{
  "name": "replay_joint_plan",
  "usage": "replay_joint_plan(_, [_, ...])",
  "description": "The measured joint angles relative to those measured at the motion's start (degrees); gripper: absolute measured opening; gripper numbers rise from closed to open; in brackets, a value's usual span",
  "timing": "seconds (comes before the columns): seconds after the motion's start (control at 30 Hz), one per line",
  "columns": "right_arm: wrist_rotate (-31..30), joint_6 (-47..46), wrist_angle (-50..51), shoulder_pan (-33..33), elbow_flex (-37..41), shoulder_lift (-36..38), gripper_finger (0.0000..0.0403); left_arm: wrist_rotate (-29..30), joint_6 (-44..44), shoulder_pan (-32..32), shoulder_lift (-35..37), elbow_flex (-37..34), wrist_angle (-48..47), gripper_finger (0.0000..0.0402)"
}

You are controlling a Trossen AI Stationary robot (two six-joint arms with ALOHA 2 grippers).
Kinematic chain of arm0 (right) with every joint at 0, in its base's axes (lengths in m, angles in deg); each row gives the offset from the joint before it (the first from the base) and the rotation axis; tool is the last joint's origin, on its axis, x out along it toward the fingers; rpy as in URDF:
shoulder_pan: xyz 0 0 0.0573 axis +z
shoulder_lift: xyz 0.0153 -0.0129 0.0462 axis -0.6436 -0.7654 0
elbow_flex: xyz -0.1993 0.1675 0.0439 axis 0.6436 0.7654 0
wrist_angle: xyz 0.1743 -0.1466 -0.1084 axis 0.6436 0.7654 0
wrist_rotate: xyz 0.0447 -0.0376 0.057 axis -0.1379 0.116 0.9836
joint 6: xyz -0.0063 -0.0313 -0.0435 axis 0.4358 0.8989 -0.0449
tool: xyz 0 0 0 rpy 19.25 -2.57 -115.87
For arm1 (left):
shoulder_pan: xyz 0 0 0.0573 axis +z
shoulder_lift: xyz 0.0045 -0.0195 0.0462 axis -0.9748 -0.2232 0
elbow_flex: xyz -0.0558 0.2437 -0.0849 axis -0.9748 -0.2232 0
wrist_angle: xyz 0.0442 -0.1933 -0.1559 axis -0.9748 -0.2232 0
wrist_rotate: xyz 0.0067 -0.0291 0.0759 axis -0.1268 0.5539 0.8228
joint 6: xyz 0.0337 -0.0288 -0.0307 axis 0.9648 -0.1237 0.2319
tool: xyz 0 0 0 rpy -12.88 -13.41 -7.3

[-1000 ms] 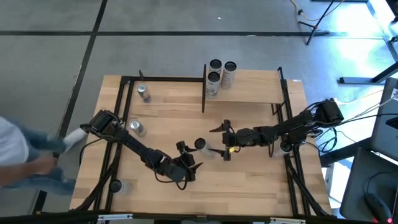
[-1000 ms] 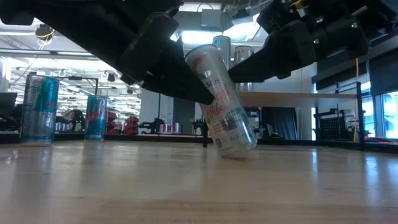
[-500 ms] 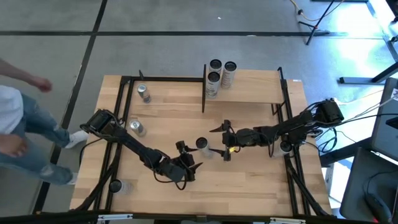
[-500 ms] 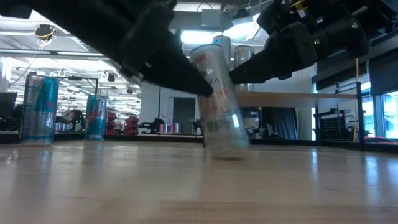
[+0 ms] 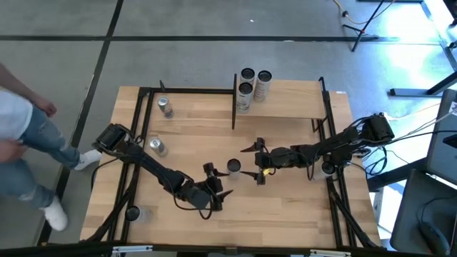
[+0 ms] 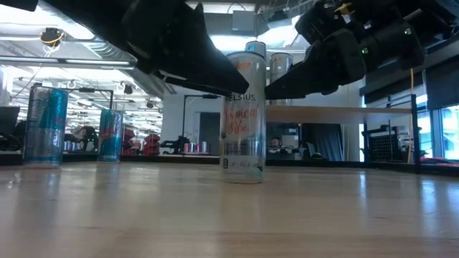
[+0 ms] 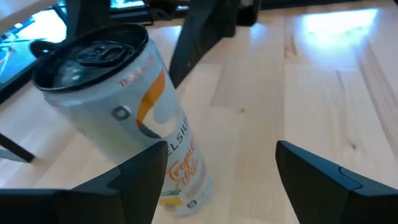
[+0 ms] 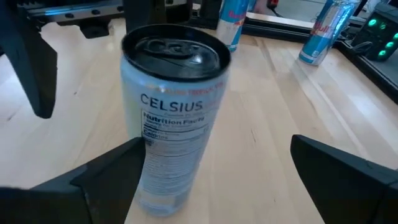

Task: Place canned beverage on shelf
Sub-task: Put the white yellow soda can aligned with the other white yellow soda can on the shelf

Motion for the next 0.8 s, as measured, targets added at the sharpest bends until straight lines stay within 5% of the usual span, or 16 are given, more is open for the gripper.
replay_joint_plan(0.33, [0.9,-0.1,2.0,0.0,-0.1,0.7,0.0395,-4.0,0.6,-1.5,0.9,0.0,-1.7,0.0286])
replay_joint_plan(0.57, [3.3,-5.3,21.9,0.0,-4.8,10.8,0.0395,-3.3,-0.1,-6.4,9.3,-0.2,-10.3,0.0286])
replay_joint_plan(0.8, [8.7,-9.1,13.8,0.0,-5.9,10.7,0.0395,-2.4,-3.6,-5.7,8.4,-4.2,-8.2,0.0286])
